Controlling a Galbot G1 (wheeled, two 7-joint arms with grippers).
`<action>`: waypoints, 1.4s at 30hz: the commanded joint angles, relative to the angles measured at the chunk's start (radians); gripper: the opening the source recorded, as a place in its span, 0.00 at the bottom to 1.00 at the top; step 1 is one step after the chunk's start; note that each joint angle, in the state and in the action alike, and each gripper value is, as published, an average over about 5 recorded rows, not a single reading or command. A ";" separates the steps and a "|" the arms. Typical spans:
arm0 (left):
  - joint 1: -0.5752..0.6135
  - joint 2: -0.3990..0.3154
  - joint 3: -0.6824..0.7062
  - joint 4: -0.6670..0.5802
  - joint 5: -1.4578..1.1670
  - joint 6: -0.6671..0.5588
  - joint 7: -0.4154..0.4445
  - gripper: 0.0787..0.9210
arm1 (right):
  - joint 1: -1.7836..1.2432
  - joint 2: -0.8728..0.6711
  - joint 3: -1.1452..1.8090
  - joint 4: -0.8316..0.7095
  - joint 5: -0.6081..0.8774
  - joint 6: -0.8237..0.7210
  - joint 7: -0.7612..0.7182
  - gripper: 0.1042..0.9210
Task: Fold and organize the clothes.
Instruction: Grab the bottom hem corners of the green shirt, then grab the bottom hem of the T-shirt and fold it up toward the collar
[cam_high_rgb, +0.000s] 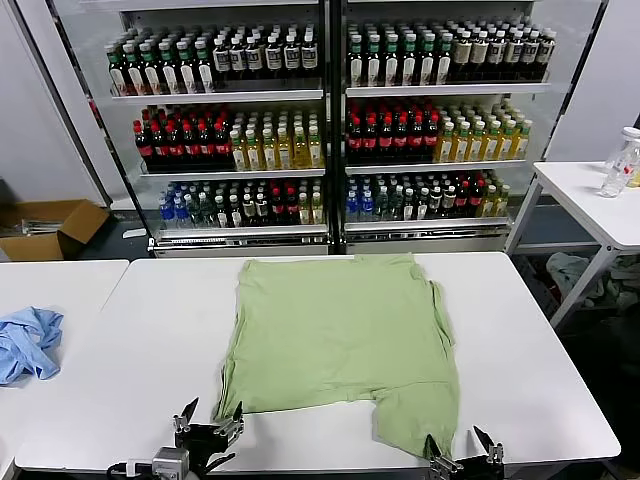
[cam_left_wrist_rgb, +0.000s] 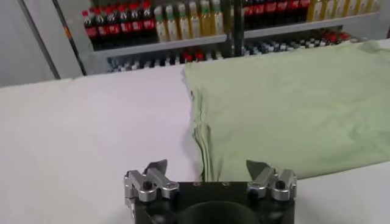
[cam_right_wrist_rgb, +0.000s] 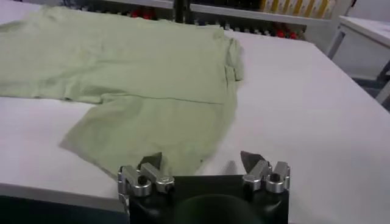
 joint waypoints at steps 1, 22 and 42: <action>-0.041 0.017 -0.002 0.049 -0.122 0.041 -0.006 0.65 | -0.001 0.008 -0.026 -0.027 0.028 -0.028 -0.005 0.61; -0.020 0.076 -0.064 -0.075 -0.308 -0.070 0.060 0.01 | 0.035 -0.052 0.061 0.044 0.157 0.121 -0.049 0.00; -0.361 0.189 -0.035 0.140 -0.523 -0.096 0.052 0.01 | 0.568 -0.245 0.031 -0.195 0.367 0.131 0.003 0.00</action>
